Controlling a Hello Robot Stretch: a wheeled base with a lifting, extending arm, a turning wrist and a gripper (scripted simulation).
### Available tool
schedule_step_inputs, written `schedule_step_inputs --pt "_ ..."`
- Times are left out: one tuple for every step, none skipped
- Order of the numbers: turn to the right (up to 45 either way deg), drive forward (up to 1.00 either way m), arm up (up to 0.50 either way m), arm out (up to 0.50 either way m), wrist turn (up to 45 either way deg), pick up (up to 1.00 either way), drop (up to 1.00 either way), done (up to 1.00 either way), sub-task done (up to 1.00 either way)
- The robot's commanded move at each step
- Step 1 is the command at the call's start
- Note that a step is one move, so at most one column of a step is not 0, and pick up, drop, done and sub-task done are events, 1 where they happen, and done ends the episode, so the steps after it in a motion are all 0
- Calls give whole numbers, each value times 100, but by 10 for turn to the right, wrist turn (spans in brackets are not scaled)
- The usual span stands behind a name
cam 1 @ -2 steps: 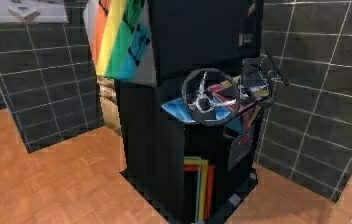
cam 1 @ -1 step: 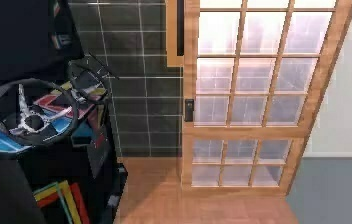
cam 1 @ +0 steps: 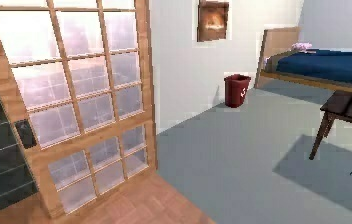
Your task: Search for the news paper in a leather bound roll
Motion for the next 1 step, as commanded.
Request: schedule_step_inputs --pt "360 0 0 0 0 0 0 0 0"
